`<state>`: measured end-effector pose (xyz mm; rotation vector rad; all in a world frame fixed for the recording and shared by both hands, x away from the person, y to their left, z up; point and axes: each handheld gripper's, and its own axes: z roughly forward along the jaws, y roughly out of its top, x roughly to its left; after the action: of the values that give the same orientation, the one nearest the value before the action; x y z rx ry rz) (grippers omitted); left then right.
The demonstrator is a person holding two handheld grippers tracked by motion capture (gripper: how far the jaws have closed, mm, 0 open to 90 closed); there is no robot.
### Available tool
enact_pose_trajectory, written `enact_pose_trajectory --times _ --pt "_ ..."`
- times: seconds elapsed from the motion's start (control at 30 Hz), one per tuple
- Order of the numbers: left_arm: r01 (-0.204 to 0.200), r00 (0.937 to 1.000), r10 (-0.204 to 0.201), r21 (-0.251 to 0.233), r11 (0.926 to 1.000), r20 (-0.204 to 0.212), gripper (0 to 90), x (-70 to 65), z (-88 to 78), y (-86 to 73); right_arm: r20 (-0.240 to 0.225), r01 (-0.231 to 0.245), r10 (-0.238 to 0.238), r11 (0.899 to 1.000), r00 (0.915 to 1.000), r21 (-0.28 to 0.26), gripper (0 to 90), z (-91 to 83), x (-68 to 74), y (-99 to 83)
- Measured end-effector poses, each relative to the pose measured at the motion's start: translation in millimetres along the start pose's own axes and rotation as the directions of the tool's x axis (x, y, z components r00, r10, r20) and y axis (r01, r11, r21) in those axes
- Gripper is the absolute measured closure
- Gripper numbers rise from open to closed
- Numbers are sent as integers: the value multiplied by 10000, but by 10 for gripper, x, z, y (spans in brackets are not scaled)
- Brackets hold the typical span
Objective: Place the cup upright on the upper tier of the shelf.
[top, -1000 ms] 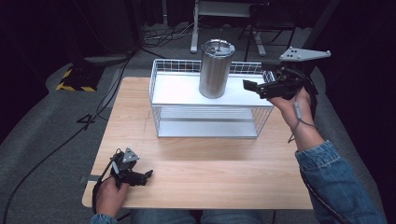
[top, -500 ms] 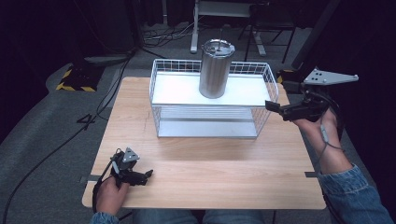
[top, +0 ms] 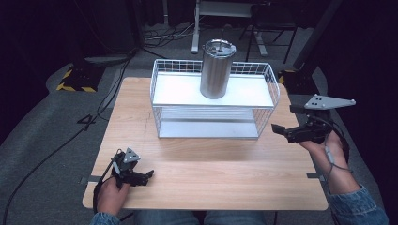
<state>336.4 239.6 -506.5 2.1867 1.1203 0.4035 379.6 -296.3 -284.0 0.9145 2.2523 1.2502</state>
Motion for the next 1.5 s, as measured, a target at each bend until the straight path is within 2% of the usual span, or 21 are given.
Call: enact_pose_trajectory --times 0.17,0.2,0.3,0.37,0.5,0.57,0.87,1.13,1.23,1.5 --pt "-2 10000 2 -1 10000 0 0 0 0 0 10 -201 201 9993 9998 305 0 49 -19 -177" --pt "1 10000 -1 0 10000 -1 0 0 0 0 -16 -329 330 9984 9995 469 0 83 -30 -285" --pt "-2 10000 2 0 10000 0 0 0 0 0 -27 -404 406 9971 9992 651 0 111 -39 -373" --pt "2 10000 -2 -1 10000 2 0 0 0 0 -38 -576 583 9933 9983 1004 0 157 -58 -529" --pt "-3 10000 3 0 10000 -1 0 0 0 0 -86 -814 828 9905 9965 1106 0 189 -70 -652" --pt "0 10000 0 0 10000 0 0 0 0 0 -35 -935 946 9881 9955 1222 0 228 -81 -780" --pt "0 10000 0 -1 10000 0 0 0 0 0 103 -1007 1002 9856 9949 1357 13 328 -76 -1044" --pt "0 10000 0 0 10000 0 0 0 0 0 188 -1132 1117 9790 9936 1695 23 449 -56 -1302" --pt "1 10000 -1 -1 10000 0 0 0 0 0 163 -1325 1317 9754 9912 1764 31 510 -41 -1409" --pt "1 10000 -1 -1 10000 0 0 0 0 0 163 -1452 1449 9687 9893 2015 52 620 -9 -1589"
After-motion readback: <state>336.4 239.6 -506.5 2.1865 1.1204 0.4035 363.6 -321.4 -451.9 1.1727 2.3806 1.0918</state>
